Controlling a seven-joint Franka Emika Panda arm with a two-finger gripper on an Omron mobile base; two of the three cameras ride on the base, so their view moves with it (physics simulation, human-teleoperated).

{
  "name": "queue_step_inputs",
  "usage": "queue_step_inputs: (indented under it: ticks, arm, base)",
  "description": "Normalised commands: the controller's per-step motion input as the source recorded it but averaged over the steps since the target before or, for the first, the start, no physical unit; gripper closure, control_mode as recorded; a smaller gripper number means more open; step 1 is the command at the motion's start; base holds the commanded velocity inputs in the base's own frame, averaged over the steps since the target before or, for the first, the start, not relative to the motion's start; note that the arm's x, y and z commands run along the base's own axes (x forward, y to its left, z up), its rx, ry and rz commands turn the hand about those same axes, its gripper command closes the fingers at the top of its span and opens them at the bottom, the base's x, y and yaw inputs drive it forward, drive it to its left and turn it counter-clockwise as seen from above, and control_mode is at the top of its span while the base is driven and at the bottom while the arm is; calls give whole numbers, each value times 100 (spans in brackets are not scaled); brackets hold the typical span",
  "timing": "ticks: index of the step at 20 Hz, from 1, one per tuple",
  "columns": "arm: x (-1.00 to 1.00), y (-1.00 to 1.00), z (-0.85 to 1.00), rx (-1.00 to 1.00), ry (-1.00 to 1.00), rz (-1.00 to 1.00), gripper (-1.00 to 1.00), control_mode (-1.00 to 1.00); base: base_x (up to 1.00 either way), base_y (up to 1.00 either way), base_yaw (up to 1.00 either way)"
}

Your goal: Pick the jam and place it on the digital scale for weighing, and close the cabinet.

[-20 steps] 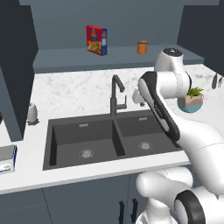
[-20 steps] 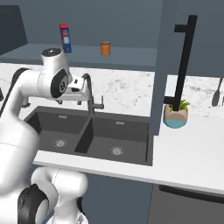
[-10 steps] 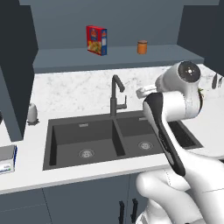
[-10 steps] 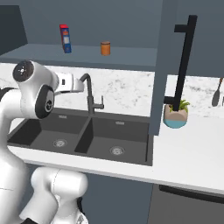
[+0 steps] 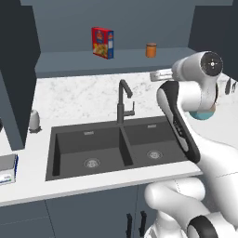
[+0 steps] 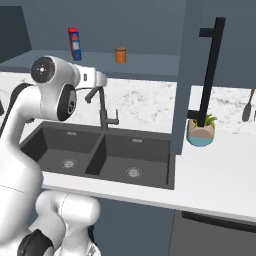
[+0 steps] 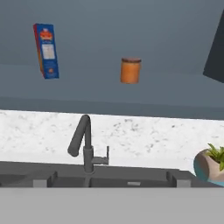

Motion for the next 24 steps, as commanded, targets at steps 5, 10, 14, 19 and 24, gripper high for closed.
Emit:
queue_step_inputs:
  ticks: [5,10,14,19,24]
  arm:
    - [0,1,0,0,-18,-3,-100,-100]
    - [0,0,10,0,-28,-1,-100,-100]
    - [0,0,8,0,-17,-1,-100,-100]
    - [5,0,33,1,-18,0,-100,-100]
    - [2,0,2,0,-3,0,-100,-100]
  base:
    - [0,0,0]
    - [0,0,0]
    - [0,0,0]
    - [0,0,0]
    - [0,0,0]
